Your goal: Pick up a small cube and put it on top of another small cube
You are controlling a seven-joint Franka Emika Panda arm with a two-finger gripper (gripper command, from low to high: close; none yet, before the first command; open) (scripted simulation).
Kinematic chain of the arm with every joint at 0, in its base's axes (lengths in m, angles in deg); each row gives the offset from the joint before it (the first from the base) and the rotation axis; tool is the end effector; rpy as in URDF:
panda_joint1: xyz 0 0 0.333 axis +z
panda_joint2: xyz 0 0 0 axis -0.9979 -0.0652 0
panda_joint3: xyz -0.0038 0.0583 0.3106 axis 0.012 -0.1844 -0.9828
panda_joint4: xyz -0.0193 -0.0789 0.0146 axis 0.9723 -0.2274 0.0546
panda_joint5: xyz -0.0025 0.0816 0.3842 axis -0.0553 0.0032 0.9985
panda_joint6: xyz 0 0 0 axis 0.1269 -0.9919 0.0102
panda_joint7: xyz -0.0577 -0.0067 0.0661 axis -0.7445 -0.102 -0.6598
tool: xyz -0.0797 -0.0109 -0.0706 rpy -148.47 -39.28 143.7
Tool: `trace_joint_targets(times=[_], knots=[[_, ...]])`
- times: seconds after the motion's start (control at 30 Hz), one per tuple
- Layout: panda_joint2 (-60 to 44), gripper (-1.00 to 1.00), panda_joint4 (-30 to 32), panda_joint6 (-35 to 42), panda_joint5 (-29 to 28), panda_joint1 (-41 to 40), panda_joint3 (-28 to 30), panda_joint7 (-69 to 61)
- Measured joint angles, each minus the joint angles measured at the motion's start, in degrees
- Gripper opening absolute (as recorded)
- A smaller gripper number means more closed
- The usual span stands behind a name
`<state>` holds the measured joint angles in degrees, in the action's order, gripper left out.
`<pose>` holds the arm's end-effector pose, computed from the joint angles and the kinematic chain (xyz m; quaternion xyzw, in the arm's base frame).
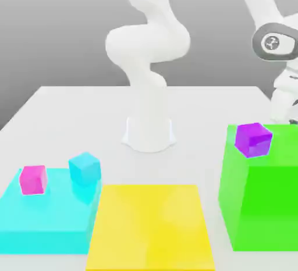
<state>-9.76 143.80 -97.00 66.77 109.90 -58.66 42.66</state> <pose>0.1686 0.3631 0.2273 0.9971 -0.0606 0.0005 0.0470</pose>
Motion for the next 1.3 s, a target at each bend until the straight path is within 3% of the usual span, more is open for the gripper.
trace_joint_targets(times=[0.1, 0.2, 0.37, 0.6, 0.63, 0.83, 0.97, 1.13, 1.23, 1.3], knots=[[-3.8, 0.0, 2.9, -5.2, 0.6, 0.7, 0.5, 6.8], [-4.5, 0.0, 4.6, -11.2, -1.2, -4.2, 4.9, 13.5], [-8.9, 0.0, 3.7, -16.3, -11.7, -2.9, 10.9, 22.2], [-17.4, 0.0, 1.4, -22.1, -25.7, 8.2, 25.2, 32.8], [-18.5, -1.0, 1.1, -23.0, -27.3, 9.9, 27.3, 33.9], [-19.1, -1.0, 1.0, -23.5, -28.3, 10.7, 28.3, 34.7], [-15.9, -1.0, 1.8, -21.3, -23.6, 6.2, 22.7, 31.2], [-9.8, -1.0, 3.5, -17.3, -12.4, 0.6, 14.5, 22.8], [-6.0, -1.0, 4.5, -14.8, -5.7, -0.6, 11.7, 17.8], [-3.4, -1.0, 3.4, -11.9, -4.7, 1.4, 10.3, 16.4]])
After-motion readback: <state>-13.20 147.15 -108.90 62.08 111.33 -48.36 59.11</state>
